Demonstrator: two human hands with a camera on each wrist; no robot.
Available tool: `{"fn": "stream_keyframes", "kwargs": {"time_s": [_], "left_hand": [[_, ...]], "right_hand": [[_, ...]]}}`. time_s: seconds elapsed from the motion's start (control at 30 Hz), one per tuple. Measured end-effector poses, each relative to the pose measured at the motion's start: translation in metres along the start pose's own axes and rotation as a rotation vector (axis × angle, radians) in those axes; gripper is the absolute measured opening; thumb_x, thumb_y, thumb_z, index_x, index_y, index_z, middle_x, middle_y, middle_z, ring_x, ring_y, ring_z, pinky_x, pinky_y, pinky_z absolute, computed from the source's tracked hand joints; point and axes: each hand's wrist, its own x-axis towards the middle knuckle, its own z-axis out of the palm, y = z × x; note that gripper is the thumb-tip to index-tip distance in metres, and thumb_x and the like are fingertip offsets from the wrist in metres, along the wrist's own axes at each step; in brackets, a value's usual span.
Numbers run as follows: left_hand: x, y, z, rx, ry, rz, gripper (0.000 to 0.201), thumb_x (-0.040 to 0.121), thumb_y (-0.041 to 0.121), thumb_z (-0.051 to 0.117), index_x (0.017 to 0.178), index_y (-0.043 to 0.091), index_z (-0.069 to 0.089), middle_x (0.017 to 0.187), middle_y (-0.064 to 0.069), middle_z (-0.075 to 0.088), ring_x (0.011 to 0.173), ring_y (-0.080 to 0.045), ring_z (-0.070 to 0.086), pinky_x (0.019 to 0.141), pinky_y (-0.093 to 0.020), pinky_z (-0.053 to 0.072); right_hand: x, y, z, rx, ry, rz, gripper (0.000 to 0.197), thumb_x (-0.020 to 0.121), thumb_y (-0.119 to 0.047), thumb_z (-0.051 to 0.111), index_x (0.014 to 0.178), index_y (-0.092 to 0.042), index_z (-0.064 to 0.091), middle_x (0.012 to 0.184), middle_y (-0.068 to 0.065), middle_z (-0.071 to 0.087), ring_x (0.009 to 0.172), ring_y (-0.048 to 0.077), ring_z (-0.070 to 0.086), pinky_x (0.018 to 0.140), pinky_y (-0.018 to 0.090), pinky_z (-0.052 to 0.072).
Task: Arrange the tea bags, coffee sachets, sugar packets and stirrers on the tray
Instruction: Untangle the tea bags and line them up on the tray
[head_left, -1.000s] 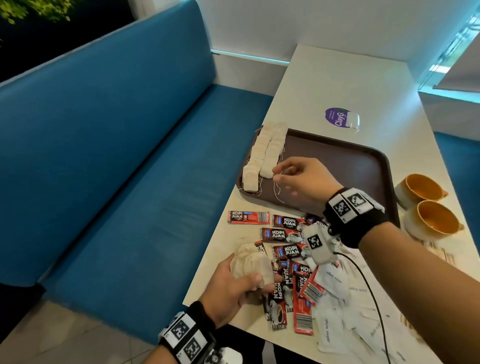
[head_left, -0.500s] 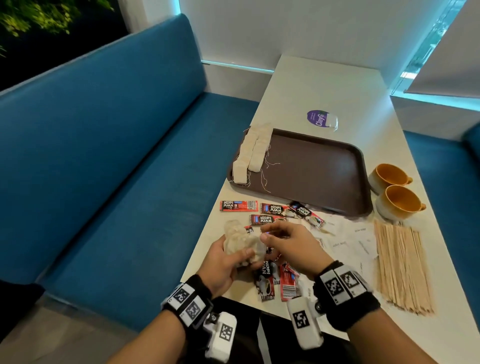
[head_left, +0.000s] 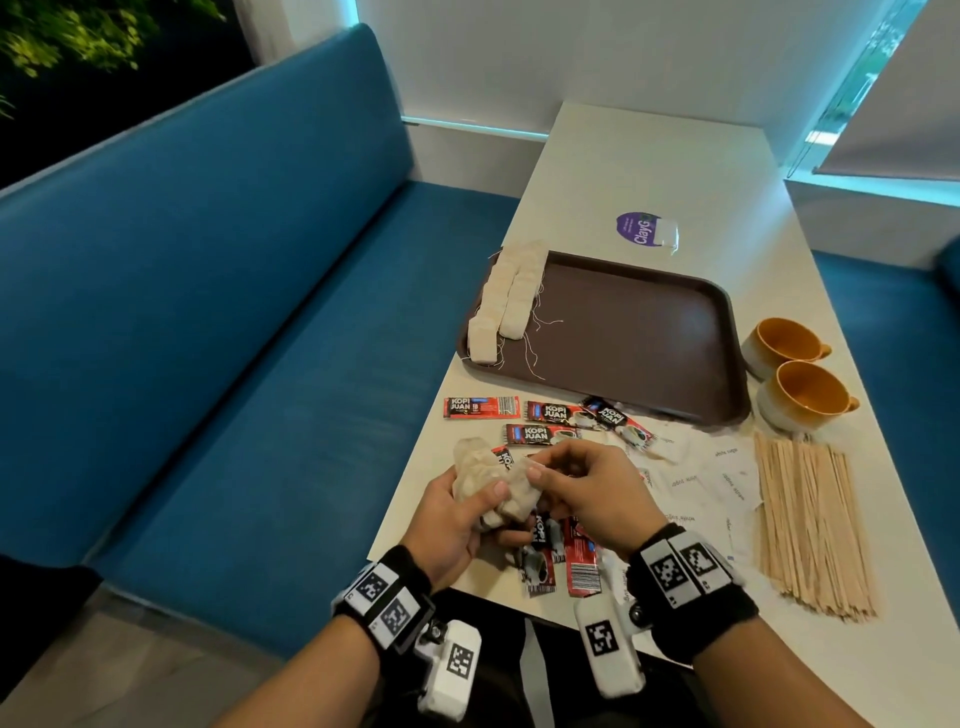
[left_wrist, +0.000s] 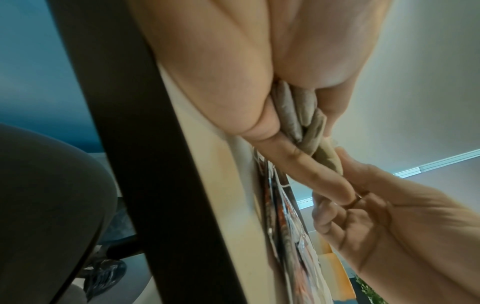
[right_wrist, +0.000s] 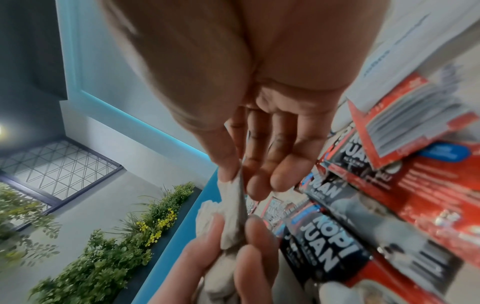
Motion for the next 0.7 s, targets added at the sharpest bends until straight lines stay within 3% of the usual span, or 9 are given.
{"fn": "stream_keyframes", "kwargs": {"time_s": [0.1,0.23,0.33,0.4,0.57,0.7], "left_hand": [[0.002,-0.001,-0.002,0.005,-0.016,0.002,0.041,0.093,0.01,0.065,0.13,-0.006,0.053,0.106,-0.032,0.069,0.077,-0.037,0.072,0.057,-0.039,0.063],[0.001,0.0,-0.003,-0.019,-0.058,0.004,0.044,0.096,0.014,0.066,0.131,-0.007,0.05,0.104,-0.029,0.069,0.082,-0.036,0.071,0.06,-0.04,0.064],[0.0,0.0,-0.005,-0.044,-0.089,0.01,0.047,0.087,0.005,0.064,0.13,-0.005,0.049,0.11,-0.03,0.065,0.088,-0.039,0.071,0.062,-0.041,0.064],[0.0,-0.001,-0.007,-0.063,-0.104,0.006,0.054,0.079,-0.004,0.057,0.132,-0.003,0.047,0.112,-0.031,0.062,0.093,-0.044,0.07,0.065,-0.044,0.063],[0.001,0.0,-0.008,-0.052,-0.117,-0.005,0.056,0.078,-0.007,0.053,0.133,-0.003,0.044,0.119,-0.037,0.063,0.096,-0.047,0.072,0.066,-0.042,0.064],[0.002,-0.003,-0.01,-0.085,-0.138,-0.018,0.046,0.09,-0.012,0.053,0.134,-0.001,0.044,0.119,-0.032,0.066,0.111,-0.054,0.065,0.072,-0.046,0.064]], "right_hand": [[0.001,-0.001,-0.002,0.073,0.033,0.025,0.009,0.09,-0.012,0.075,0.098,-0.007,0.072,0.079,0.016,0.075,0.06,0.021,0.069,0.056,0.031,0.058],[0.004,-0.009,-0.008,0.12,0.049,0.024,0.011,0.093,-0.015,0.073,0.1,-0.008,0.071,0.079,0.016,0.075,0.057,0.024,0.069,0.05,0.029,0.056],[0.008,-0.016,-0.014,0.133,0.047,0.031,0.013,0.094,-0.018,0.071,0.103,-0.009,0.07,0.08,0.019,0.075,0.059,0.032,0.069,0.049,0.033,0.057],[0.013,-0.023,-0.017,0.168,0.064,0.025,0.013,0.095,-0.015,0.07,0.103,-0.005,0.069,0.08,0.02,0.074,0.057,0.03,0.068,0.048,0.033,0.057],[0.056,-0.045,-0.033,0.12,0.168,-0.071,0.006,0.091,-0.009,0.073,0.097,-0.006,0.072,0.082,0.012,0.077,0.067,0.03,0.073,0.065,0.038,0.063],[0.11,-0.061,-0.046,0.068,0.288,-0.134,0.003,0.091,-0.012,0.075,0.091,-0.015,0.075,0.087,0.009,0.078,0.074,0.02,0.076,0.072,0.03,0.062]]}}
